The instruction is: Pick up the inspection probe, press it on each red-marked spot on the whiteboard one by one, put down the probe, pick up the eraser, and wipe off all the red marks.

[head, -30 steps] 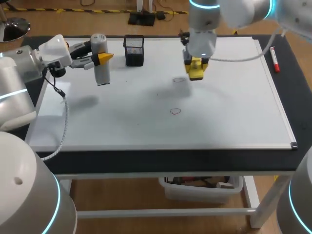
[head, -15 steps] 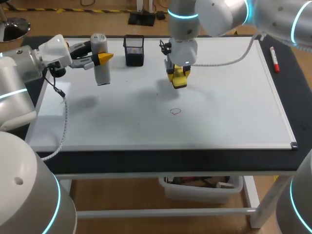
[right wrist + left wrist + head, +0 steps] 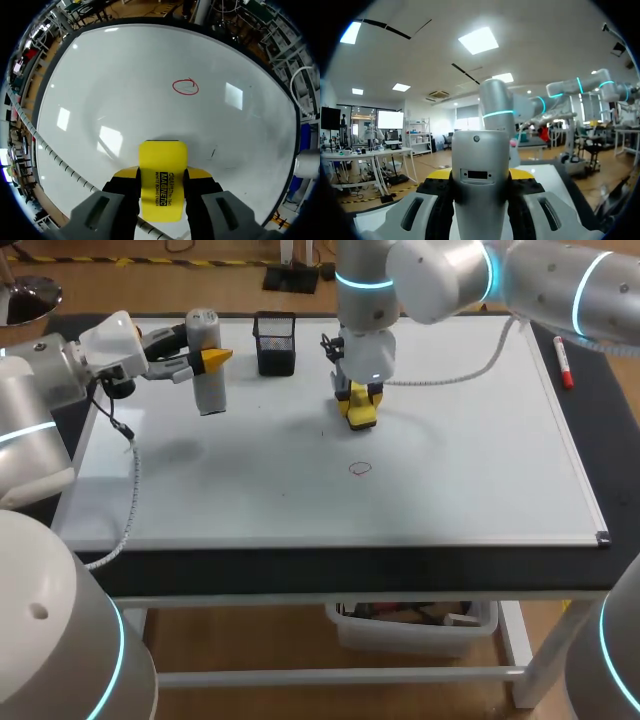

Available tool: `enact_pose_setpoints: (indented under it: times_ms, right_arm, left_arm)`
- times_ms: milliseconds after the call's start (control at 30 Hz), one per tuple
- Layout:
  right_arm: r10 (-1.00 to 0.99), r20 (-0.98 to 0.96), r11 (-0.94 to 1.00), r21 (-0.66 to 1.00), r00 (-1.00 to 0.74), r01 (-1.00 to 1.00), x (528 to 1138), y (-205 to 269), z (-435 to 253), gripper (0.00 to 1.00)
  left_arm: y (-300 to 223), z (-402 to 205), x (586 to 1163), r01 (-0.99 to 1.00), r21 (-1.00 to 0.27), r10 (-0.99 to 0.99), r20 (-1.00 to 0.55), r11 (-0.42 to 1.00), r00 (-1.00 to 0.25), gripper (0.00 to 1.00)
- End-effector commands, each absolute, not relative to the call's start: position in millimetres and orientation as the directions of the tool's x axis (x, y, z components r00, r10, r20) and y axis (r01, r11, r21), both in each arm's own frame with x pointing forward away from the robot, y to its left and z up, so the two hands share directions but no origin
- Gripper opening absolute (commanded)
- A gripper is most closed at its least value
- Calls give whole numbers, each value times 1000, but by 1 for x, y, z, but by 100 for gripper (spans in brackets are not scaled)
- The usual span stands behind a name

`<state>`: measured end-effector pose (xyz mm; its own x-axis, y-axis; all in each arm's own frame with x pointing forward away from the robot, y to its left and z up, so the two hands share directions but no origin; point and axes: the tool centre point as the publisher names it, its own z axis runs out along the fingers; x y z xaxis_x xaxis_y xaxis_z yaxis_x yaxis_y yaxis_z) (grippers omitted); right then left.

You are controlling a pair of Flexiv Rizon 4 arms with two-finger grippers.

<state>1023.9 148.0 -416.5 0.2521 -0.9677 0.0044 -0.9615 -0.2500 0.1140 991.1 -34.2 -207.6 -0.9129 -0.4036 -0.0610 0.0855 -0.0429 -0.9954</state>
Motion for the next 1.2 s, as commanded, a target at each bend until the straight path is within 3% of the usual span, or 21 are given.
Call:
enact_pose_setpoints:
  times_ms: [33,700,1200]
  right_arm:
    - [-965,9,-258,128,261,-958,1028,149,-422,0]
    - [-978,31,-197,172,205,-965,1036,125,-434,0]
    - [-995,60,-73,164,84,-984,1048,73,-433,0]
  left_arm:
    - [-35,-208,991,89,-995,-404,-63,-45,-912,0]
    - [-35,-208,991,89,-995,-404,-63,-45,-912,0]
    - [-35,-208,991,89,-995,-404,-63,-45,-912,0]
